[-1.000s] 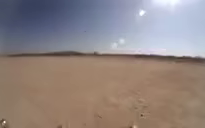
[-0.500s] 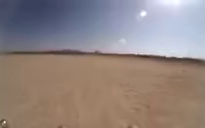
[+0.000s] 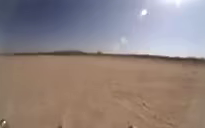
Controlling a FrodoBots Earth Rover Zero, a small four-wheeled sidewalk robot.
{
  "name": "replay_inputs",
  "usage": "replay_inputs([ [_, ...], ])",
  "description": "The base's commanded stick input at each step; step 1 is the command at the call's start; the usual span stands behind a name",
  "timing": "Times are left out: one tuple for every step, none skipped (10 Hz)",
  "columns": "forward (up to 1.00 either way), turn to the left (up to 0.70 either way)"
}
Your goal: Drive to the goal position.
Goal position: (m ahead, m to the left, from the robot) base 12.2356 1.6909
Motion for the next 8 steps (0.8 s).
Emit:
replay_inputs([
  [1.00, 0.00],
  [1.00, 0.00],
  [1.00, 0.00],
  [1.00, 0.00],
  [1.00, 0.00],
  [1.00, 0.00],
  [1.00, 0.00],
  [1.00, 0.00],
])
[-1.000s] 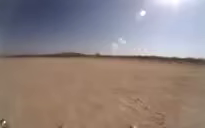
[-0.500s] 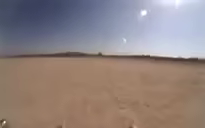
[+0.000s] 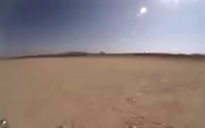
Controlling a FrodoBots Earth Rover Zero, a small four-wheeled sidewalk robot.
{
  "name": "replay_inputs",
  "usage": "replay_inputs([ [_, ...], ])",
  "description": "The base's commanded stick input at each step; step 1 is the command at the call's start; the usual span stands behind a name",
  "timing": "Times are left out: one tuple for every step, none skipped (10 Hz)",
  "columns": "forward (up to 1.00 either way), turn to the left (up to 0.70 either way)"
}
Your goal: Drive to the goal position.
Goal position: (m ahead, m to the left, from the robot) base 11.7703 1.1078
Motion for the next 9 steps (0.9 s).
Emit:
replay_inputs([
  [1.00, 0.00],
  [1.00, 0.00],
  [1.00, 0.00],
  [1.00, 0.00],
  [1.00, 0.00],
  [1.00, 0.00],
  [1.00, 0.00],
  [1.00, 0.00],
  [1.00, 0.00],
])
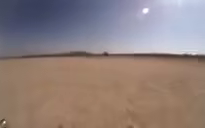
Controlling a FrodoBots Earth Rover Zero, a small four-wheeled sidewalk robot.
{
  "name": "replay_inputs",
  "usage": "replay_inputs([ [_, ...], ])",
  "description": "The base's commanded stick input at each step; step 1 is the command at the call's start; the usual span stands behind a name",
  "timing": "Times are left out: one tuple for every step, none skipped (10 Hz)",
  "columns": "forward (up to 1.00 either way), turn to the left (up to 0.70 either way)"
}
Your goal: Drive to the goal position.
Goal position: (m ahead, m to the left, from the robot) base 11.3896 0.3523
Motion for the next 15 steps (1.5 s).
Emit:
replay_inputs([
  [1.00, 0.00],
  [1.00, 0.00],
  [1.00, 0.00],
  [1.00, 0.00],
  [1.00, 0.00],
  [1.00, 0.00],
  [1.00, 0.00],
  [1.00, 0.00],
  [1.00, 0.00],
  [1.00, 0.00],
  [1.00, 0.00],
  [1.00, 0.00],
  [1.00, -0.08],
  [1.00, -0.27],
  [1.00, -0.25],
])
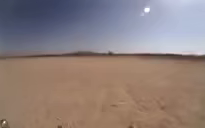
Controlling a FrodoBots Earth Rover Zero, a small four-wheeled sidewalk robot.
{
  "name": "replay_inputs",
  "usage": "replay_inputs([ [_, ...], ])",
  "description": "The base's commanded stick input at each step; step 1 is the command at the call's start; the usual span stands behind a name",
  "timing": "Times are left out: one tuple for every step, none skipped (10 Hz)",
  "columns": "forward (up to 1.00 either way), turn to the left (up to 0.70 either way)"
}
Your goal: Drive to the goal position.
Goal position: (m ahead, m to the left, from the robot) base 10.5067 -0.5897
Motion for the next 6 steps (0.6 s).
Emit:
replay_inputs([
  [1.00, -0.03],
  [1.00, 0.00],
  [1.00, 0.00],
  [1.00, 0.00],
  [1.00, 0.00],
  [1.00, 0.00],
])
